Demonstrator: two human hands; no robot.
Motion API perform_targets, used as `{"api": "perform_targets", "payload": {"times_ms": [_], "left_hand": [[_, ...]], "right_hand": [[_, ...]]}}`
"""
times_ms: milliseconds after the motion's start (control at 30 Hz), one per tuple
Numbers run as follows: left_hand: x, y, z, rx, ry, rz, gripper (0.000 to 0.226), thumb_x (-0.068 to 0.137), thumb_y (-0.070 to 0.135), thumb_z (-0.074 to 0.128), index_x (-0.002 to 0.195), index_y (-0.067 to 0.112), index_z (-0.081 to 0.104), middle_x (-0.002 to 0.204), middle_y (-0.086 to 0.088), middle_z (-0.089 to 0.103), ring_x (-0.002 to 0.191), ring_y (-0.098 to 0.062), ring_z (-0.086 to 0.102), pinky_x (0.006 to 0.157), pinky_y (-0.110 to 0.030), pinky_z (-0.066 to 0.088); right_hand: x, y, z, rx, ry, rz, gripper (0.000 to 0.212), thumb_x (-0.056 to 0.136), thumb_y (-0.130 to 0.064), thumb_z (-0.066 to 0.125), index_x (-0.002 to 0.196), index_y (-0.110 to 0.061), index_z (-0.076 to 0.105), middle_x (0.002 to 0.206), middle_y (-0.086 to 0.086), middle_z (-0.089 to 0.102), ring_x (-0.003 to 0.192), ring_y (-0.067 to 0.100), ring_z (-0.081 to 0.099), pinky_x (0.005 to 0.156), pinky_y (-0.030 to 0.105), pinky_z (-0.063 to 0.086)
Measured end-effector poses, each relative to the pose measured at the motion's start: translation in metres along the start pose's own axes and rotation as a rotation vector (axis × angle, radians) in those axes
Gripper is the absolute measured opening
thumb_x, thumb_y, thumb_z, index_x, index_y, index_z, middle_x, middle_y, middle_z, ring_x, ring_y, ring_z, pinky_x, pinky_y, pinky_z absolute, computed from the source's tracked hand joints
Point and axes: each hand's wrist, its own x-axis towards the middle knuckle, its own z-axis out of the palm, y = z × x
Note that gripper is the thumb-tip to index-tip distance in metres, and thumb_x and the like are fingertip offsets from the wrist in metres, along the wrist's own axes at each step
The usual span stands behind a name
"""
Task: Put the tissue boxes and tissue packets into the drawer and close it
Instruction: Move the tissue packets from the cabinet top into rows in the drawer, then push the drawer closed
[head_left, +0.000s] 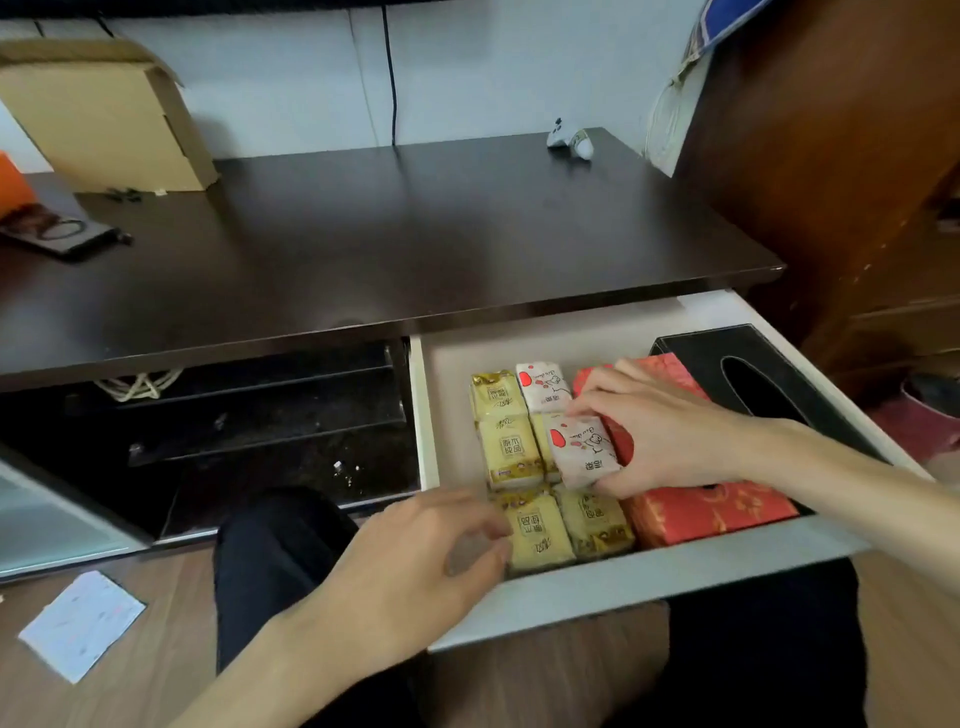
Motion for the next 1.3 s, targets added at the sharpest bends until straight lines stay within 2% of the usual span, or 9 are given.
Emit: {"api": "perform_targets", "payload": {"times_ms": [200,333,467,567,667,833,933,1100,1300], "left_hand": [[-0.022,0.011,0.015,0.102,0.062,0.065,0.046,0.083,0.072,0.046,0.107,0.038,0.065,0.1,0.023,0.061,0.097,0.004,0.05,0.089,-0.019,0.038],[-0.029,0.004,0.014,0.134,0.028,0.088,0.046,0.077,0.072,0.054,0.11,0.042,0.063,0.099,0.023,0.06,0.097,0.003,0.051,0.088,-0.021,0.042],[-0.035,0.001,0.018,0.17,0.047,0.081,0.04,0.08,0.063,0.057,0.113,0.041,0.062,0.1,0.021,0.06,0.096,0.001,0.051,0.079,-0.026,0.051],[-0.038,0.003,0.022,0.19,0.1,0.083,0.036,0.08,0.059,0.063,0.11,0.04,0.066,0.097,0.021,0.062,0.093,-0.001,0.055,0.075,-0.025,0.052],[-0.039,0.004,0.025,0.208,0.153,0.093,0.034,0.079,0.056,0.066,0.107,0.036,0.068,0.095,0.02,0.064,0.089,-0.004,0.058,0.071,-0.023,0.051],[-0.036,0.007,0.037,0.265,0.191,0.132,0.03,0.079,0.042,0.071,0.106,0.027,0.071,0.093,0.013,0.066,0.085,-0.013,0.062,0.069,-0.031,0.053],[-0.033,0.003,0.044,0.274,0.206,0.15,0.028,0.078,0.032,0.073,0.105,0.025,0.071,0.092,0.01,0.066,0.082,-0.016,0.064,0.065,-0.034,0.054],[-0.03,-0.002,0.048,0.236,0.242,0.159,0.024,0.08,0.032,0.068,0.103,0.028,0.07,0.088,0.013,0.063,0.08,-0.014,0.061,0.062,-0.029,0.053],[-0.025,-0.007,0.049,0.251,0.262,0.152,0.024,0.078,0.025,0.074,0.102,0.027,0.07,0.088,0.013,0.063,0.081,-0.013,0.061,0.062,-0.028,0.053]], "right_hand": [[-0.011,-0.033,0.011,-0.037,0.005,-0.141,0.078,0.065,-0.074,0.071,0.13,-0.035,0.053,0.106,-0.026,0.035,0.098,0.005,0.028,0.074,0.015,0.031],[0.002,-0.048,0.014,-0.079,-0.03,-0.135,0.083,0.065,-0.079,0.071,0.132,-0.033,0.053,0.111,-0.018,0.04,0.106,0.005,0.031,0.083,0.026,0.039],[0.0,-0.052,0.019,-0.043,-0.097,-0.092,0.083,0.07,-0.087,0.062,0.136,-0.037,0.052,0.118,-0.022,0.042,0.113,0.002,0.032,0.09,0.034,0.045],[-0.009,-0.043,0.016,0.106,-0.034,-0.059,0.07,0.08,-0.081,0.059,0.135,-0.037,0.056,0.124,-0.025,0.049,0.115,-0.005,0.035,0.091,0.03,0.041],[-0.027,-0.03,0.006,0.247,0.045,-0.035,0.055,0.085,-0.077,0.054,0.124,-0.039,0.064,0.114,-0.028,0.056,0.113,-0.005,0.045,0.092,0.028,0.042],[-0.067,-0.013,-0.003,0.382,0.002,-0.058,0.05,0.07,-0.079,0.073,0.107,-0.046,0.07,0.095,-0.016,0.066,0.084,0.011,0.057,0.072,0.026,0.048],[-0.09,-0.005,-0.001,0.252,-0.072,-0.08,0.053,0.064,-0.08,0.078,0.105,-0.05,0.066,0.1,-0.02,0.059,0.084,0.01,0.055,0.065,0.02,0.045],[-0.108,-0.001,0.008,0.047,0.007,-0.129,0.04,0.077,-0.068,0.071,0.11,-0.048,0.065,0.101,-0.028,0.05,0.095,-0.012,0.05,0.064,0.014,0.034],[-0.109,-0.004,0.017,-0.042,0.083,-0.141,0.036,0.083,-0.057,0.074,0.113,-0.039,0.068,0.106,-0.025,0.051,0.084,-0.001,0.048,0.059,0.016,0.033]]}}
